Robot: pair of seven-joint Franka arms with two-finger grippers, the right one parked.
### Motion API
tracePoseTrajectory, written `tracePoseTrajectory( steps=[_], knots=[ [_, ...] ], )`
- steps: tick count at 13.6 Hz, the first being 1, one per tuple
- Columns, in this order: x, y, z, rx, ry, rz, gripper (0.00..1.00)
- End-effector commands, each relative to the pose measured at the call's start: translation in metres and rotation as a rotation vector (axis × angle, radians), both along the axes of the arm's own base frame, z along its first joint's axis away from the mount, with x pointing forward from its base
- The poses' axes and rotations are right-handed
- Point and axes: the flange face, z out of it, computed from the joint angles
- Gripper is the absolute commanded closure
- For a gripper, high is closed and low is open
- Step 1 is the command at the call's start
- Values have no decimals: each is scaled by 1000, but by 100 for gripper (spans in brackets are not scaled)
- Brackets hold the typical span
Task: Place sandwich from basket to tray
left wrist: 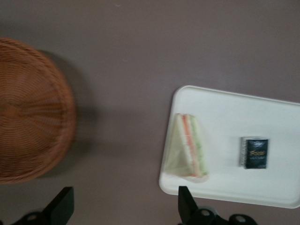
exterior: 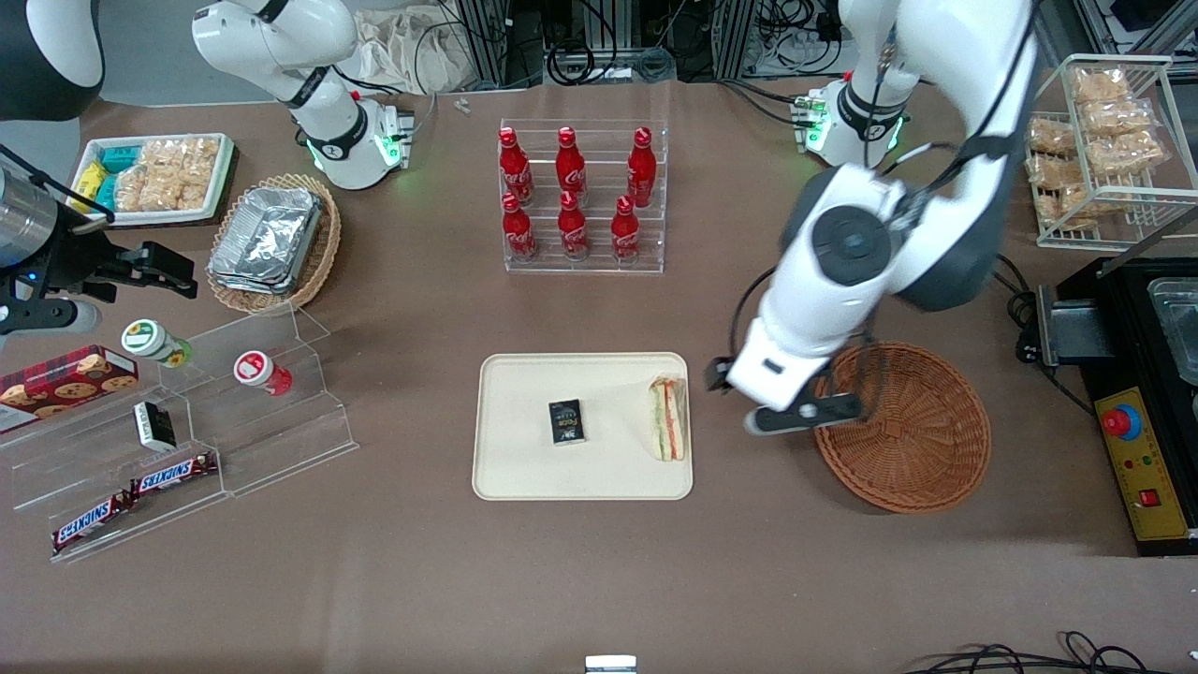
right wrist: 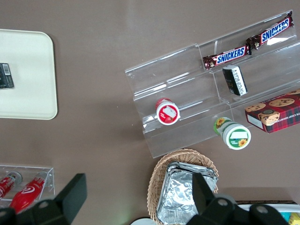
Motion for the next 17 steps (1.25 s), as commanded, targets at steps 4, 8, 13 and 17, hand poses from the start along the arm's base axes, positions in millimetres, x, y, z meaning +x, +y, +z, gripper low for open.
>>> tracePoseTrajectory(
  steps=[4, 8, 13, 17],
  knots=[
    [-29, 132, 65, 26, 105, -43, 0],
    [-41, 172, 91, 18, 90, -21, 0],
    [-39, 195, 115, 21, 108, -5, 0],
    [-41, 205, 126, 11, 107, -36, 0]
  ],
)
